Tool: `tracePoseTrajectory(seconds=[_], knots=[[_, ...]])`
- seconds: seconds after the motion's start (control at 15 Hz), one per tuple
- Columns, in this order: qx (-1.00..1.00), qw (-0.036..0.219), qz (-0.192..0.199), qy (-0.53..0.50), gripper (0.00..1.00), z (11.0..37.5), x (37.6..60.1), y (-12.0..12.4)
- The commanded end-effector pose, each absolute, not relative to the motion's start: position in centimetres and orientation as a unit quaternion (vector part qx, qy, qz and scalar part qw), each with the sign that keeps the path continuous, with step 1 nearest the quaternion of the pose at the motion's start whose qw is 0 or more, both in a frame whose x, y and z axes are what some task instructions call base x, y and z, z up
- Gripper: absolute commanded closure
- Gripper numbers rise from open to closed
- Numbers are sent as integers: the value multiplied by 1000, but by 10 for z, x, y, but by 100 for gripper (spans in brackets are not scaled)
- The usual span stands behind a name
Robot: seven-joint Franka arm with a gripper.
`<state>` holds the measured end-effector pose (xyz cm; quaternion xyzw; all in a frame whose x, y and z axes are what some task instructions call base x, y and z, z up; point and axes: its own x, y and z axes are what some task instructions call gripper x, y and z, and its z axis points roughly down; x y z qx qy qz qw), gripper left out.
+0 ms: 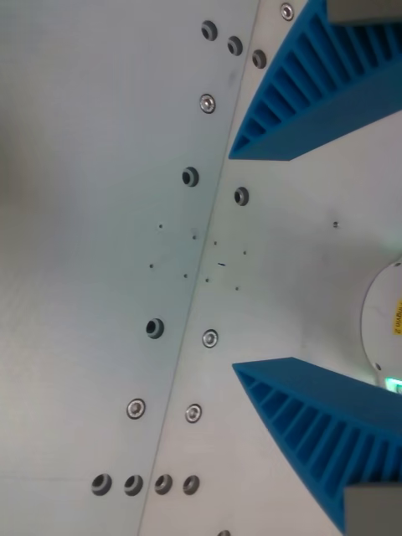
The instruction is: Rotate around base positive y
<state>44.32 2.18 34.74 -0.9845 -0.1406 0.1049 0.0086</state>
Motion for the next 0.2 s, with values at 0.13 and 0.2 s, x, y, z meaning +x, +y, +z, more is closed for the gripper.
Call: tracePoseTrajectory(seconds=[0.13,0.2], knots=[[-964,30,223,-139,0,355,451,22],[-963,31,229,-139,0,355,451,22]])
